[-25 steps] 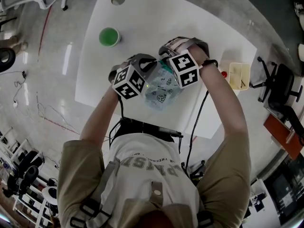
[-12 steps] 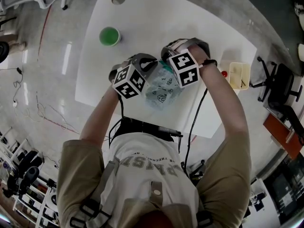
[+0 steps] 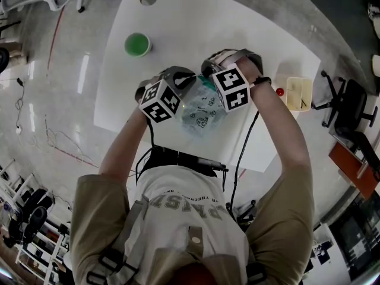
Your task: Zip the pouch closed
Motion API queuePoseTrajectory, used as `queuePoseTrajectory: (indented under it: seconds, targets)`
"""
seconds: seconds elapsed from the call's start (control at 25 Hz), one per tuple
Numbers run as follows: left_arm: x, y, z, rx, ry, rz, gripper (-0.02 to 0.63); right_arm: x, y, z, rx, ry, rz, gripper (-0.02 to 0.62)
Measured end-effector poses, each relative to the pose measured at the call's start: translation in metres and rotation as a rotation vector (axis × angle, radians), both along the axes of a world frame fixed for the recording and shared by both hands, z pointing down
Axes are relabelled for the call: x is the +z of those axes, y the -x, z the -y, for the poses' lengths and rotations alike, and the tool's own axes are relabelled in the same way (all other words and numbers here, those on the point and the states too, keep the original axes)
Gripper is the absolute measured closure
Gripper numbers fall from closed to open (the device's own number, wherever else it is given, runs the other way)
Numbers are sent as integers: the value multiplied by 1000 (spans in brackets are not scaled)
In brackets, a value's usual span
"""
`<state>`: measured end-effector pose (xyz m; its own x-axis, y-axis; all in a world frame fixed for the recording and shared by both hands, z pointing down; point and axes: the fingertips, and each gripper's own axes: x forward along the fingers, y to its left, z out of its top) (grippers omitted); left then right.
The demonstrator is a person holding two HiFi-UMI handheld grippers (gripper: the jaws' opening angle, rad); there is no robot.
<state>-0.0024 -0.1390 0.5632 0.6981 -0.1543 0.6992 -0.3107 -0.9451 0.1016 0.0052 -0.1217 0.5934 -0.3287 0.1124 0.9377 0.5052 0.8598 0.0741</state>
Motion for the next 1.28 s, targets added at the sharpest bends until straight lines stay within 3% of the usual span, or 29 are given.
queuePoseTrajectory:
  seconds: [1.28]
  targets:
    - [9, 8, -8, -13, 13, 23, 581, 6, -31, -20, 64, -29, -16, 595]
